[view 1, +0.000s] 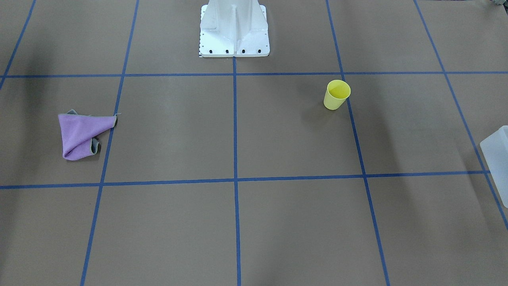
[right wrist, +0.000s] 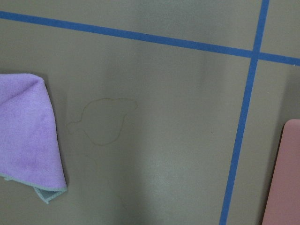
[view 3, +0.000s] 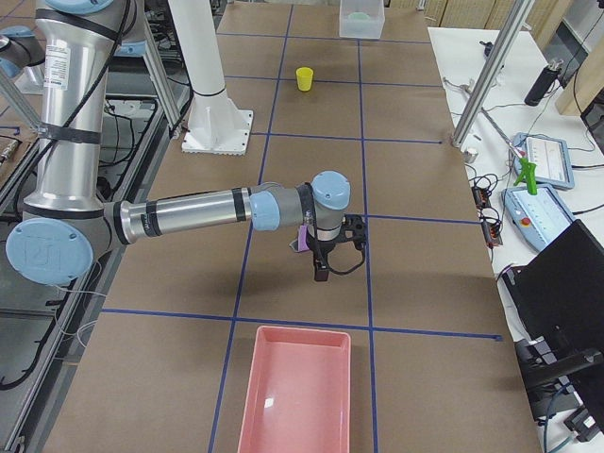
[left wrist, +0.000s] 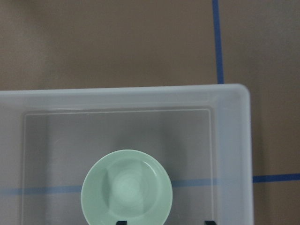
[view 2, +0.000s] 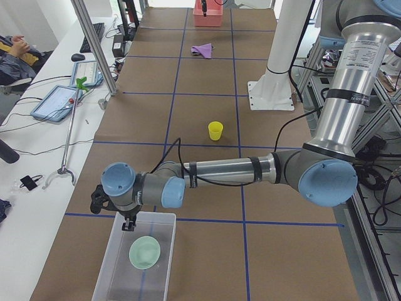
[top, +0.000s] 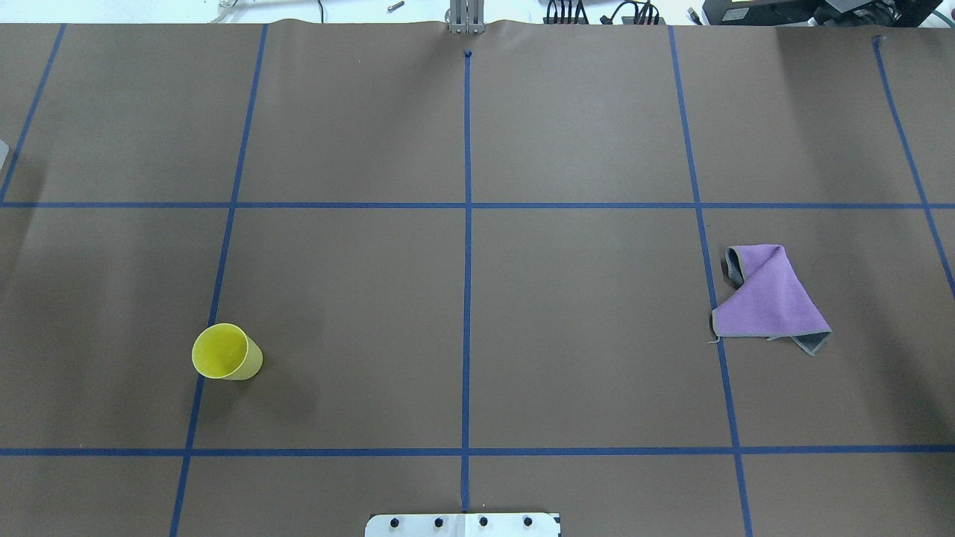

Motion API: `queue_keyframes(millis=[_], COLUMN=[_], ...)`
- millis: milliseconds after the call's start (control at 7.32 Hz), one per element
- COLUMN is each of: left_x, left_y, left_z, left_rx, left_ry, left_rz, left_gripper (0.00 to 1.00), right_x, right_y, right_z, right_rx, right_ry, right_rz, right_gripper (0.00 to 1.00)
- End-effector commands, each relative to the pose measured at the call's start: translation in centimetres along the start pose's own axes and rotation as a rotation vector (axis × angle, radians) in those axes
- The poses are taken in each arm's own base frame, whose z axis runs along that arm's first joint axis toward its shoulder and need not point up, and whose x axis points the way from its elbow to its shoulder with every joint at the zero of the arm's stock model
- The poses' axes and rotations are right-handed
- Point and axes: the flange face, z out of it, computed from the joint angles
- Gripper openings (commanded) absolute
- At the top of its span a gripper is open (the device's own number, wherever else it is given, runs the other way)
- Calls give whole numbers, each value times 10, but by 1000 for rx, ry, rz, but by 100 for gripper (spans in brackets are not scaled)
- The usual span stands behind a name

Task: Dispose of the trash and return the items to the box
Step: 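Lower the green bowl into the clear bin and open the left gripper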

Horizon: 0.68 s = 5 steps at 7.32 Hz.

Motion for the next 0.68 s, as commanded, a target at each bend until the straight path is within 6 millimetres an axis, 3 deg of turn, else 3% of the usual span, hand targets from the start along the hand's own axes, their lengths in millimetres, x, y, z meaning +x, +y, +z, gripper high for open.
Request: queue_keyframes(millis=[0, 137, 546], left_x=[94, 109, 113], left_y=[30, 32, 35], left_z=[-14, -15, -12], left_rx=[1, 3, -2], left_ry=[58, 65, 66], left_rz=[-90, -106, -105], left_gripper=[69, 70, 71], right_x=[-30, -51, -98], right_y=[-7, -12, -65], right_z=[20, 37, 89], right_rx=[10, 35, 73], right_ry=[-30, -51, -98], right_rz=[-47, -30, 60], right_gripper=[100, 100, 100])
